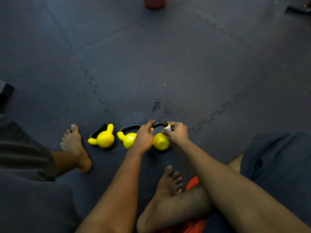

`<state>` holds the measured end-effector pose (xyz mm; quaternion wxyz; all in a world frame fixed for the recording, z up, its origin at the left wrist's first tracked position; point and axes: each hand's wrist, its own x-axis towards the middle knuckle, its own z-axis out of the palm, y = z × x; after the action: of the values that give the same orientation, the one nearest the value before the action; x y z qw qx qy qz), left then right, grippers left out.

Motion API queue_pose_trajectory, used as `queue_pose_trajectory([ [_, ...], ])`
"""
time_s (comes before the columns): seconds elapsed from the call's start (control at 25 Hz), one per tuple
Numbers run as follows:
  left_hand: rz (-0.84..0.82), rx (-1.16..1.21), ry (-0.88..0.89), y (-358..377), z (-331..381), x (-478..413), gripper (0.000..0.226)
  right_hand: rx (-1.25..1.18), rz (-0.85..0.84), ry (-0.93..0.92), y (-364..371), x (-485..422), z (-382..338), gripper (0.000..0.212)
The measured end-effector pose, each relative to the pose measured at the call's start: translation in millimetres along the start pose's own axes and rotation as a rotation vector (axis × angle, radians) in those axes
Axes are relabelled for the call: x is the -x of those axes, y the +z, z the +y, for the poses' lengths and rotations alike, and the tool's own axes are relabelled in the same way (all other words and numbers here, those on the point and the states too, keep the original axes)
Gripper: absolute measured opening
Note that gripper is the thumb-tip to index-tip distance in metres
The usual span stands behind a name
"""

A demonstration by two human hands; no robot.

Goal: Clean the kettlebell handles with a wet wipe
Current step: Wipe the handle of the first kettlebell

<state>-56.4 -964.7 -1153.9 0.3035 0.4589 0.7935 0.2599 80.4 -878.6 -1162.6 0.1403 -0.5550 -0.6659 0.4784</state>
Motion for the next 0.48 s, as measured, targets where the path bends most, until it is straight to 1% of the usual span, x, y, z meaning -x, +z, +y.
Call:
queue_pose_trajectory([
  [0.04,0.005,-0.014,0.003,1.6,1.2,-0.1,0.038,0.033,0.085,0.015,4.2,5.3,-2.4,0.034],
  [0.12,0.01,-0.048,0.026,5.0,5.4,-1.2,0.037,0.033,0.189,0.07,9.9,13.2,-3.5,0.034],
  [0.24,0.002,-0.095,0.051,9.0,12.9,-2.9,0.038,-0.006,0.264,0.106,10.7,19.1,-2.3,0.036],
  [0.36,-0.016,-0.124,0.069,9.6,16.2,-1.6,0.038,-0.011,0.246,0.102,0.9,18.8,-7.3,0.038],
  [0.44,-0.028,-0.12,0.078,8.9,15.9,-1.3,0.037,0.066,0.151,0.068,-7.2,18.6,-14.3,0.047],
  [0.48,-0.031,-0.112,0.081,8.4,16.8,-1.5,0.036,0.13,0.086,0.021,-11.9,18.1,-17.0,0.051],
])
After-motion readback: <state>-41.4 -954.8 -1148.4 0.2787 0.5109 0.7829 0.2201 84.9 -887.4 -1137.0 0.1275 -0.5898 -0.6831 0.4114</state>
